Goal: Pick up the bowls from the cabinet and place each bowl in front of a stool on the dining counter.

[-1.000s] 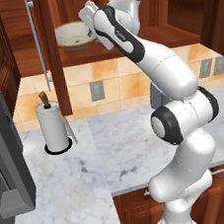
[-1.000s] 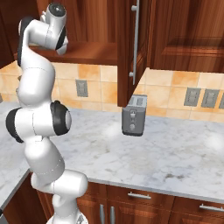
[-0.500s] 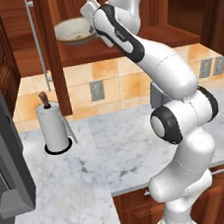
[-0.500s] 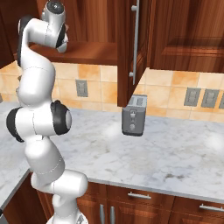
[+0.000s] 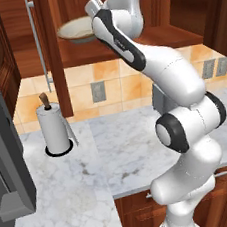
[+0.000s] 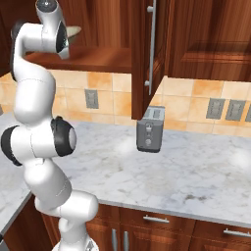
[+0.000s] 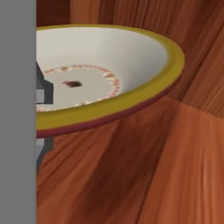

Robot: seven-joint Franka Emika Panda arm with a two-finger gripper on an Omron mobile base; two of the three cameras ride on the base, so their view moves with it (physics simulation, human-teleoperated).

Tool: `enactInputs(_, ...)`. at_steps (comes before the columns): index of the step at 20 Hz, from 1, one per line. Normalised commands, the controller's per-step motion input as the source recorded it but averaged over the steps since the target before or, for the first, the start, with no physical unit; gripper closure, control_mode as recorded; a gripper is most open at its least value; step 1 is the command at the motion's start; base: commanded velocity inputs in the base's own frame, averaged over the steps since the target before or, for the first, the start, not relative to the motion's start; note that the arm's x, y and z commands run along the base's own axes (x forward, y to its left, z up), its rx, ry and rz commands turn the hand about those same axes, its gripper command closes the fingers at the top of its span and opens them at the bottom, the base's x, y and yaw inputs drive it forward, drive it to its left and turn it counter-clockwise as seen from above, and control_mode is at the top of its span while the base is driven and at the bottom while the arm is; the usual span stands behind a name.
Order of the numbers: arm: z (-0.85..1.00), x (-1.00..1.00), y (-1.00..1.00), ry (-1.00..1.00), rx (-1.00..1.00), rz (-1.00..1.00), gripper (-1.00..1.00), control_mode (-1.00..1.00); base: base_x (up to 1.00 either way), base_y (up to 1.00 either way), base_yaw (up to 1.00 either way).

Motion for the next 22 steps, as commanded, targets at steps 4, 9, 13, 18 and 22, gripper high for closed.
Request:
enactInputs(4, 0.00, -0.76, -0.35, 0.00, 0.00, -0.13, 1.00, -1.00, 0.00, 0.00, 0.00)
enactInputs(9, 0.00, -1.00, -0.52, 0.00, 0.11, -0.10, 1.00, -1.00, 0.00, 0.00, 0.00)
enactInputs(13, 0.00, -1.00, -0.52, 0.02, 0.14, -0.11, 1.00, -1.00, 0.00, 0.00, 0.00)
enactInputs(18, 0.00, -1.00, -0.43, 0.05, 0.05, -0.11, 1.00, -1.00, 0.00, 0.00, 0.00)
enactInputs(22, 0.00, -1.00, -0.50, 0.09, 0.01, -0.06, 1.00, -1.00, 0.00, 0.00, 0.00)
